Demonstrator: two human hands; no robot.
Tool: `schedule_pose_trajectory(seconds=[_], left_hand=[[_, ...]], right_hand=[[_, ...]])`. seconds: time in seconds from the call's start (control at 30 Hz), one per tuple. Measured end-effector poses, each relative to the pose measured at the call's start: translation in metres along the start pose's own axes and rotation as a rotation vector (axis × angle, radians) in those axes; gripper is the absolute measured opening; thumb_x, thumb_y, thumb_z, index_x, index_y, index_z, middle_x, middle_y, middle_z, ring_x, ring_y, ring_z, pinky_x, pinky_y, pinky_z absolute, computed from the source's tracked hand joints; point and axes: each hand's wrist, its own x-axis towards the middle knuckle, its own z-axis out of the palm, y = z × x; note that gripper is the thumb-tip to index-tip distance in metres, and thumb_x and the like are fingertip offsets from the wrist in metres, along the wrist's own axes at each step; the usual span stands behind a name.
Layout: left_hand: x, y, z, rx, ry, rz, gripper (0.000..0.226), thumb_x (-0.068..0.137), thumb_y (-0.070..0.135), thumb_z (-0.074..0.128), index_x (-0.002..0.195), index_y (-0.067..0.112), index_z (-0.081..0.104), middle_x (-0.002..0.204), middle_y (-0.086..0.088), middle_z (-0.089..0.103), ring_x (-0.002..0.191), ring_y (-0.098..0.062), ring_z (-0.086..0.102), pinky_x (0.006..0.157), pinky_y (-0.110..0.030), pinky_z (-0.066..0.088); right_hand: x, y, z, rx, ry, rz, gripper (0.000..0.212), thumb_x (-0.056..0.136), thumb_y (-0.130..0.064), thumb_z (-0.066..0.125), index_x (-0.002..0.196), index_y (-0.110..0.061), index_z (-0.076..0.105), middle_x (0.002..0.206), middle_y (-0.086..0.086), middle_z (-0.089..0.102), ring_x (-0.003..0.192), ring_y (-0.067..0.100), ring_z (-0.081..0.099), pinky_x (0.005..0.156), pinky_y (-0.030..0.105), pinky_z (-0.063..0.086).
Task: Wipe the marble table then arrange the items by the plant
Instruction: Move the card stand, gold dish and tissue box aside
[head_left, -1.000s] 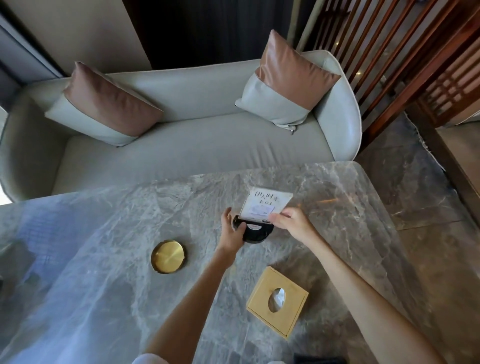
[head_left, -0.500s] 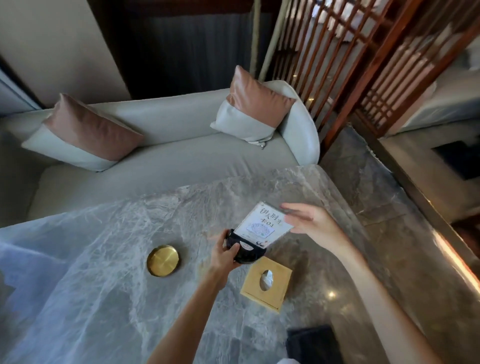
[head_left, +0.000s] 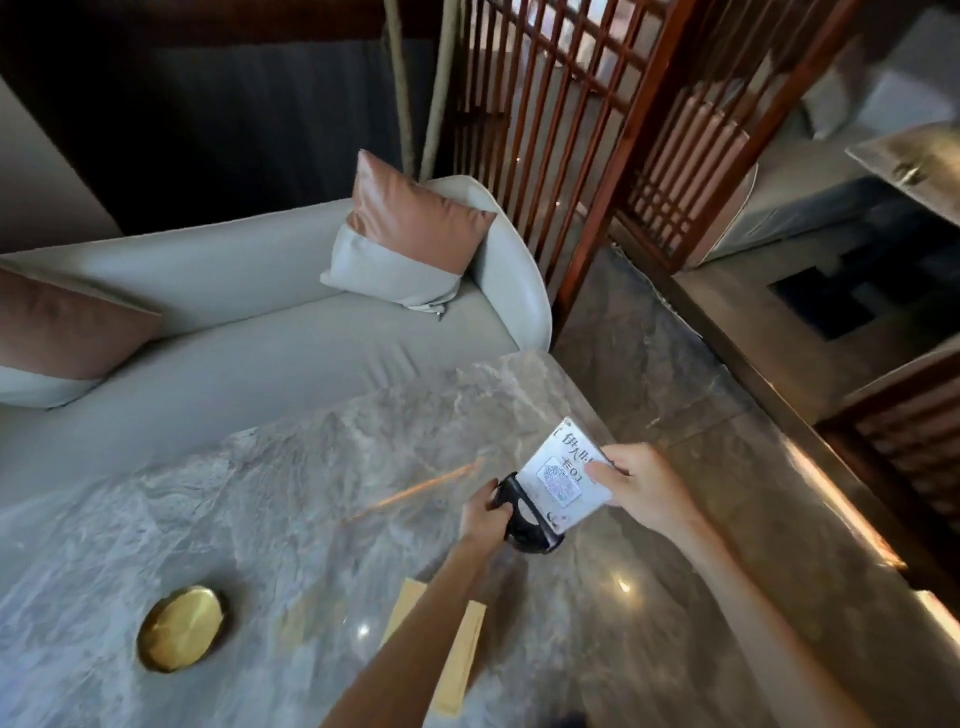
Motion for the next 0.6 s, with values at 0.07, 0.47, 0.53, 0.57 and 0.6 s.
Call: schedule_pose_trajectory(seconds=[0.07,0.47,0.53,0.57,0.6], left_hand=[[0.02,0.012,0.026,0.096,-0.101,0.055,0.057,0.08,-0.018,0.042,0.124,0.017,0.05,0.111,-0.007,0.062,0.102,-0.023,0.061,0.07,-0.02,0.055],[0.128,-0.017,0.083,0.69,-0.051,0.307,0.085,0.08,0.021,0.062,0.151,0.021,0.014,0.158,-0.013,0.009,0.146,-0.034,0.006,0.12,-0.05,0.017],[0.139,-0.022,0.077,0.909,0.003,0.369,0.076,0.093,0.032,0.054,0.153,0.02,0.009,0.162,-0.005,0.002,0.15,-0.024,-0.003,0.123,-0.042,0.002],[0.144,-0.022,0.074,0.999,0.022,0.404,0.074,0.095,0.038,0.05,0.153,0.021,0.007,0.163,-0.001,0.001,0.15,-0.02,-0.005,0.123,-0.039,-0.003],[0.147,-0.022,0.072,1.053,0.031,0.438,0.074,0.095,0.042,0.048,0.153,0.021,0.007,0.162,0.002,0.003,0.15,-0.017,-0.006,0.122,-0.037,-0.005]], right_hand=[[0.018,0.014,-0.005,-0.043,0.048,0.005,0.038,0.082,-0.036,0.053,0.059,-0.011,0.036,0.053,-0.002,0.038,0.053,0.013,0.036,0.05,0.039,0.029],[0.107,0.06,-0.012,-0.079,0.101,0.095,0.044,0.091,-0.021,0.057,0.055,-0.016,0.031,0.049,-0.004,0.035,0.048,0.013,0.03,0.05,0.032,0.022],[0.114,0.061,-0.01,-0.092,0.097,0.099,0.047,0.091,-0.021,0.056,0.054,-0.017,0.029,0.048,-0.004,0.032,0.047,0.011,0.027,0.047,0.027,0.02],[0.117,0.061,-0.009,-0.11,0.094,0.103,0.047,0.092,-0.02,0.056,0.054,-0.018,0.028,0.048,-0.005,0.031,0.046,0.01,0.027,0.045,0.025,0.018],[0.12,0.062,-0.008,-0.123,0.093,0.103,0.047,0.092,-0.02,0.056,0.054,-0.017,0.028,0.048,-0.005,0.031,0.046,0.01,0.026,0.043,0.025,0.018]])
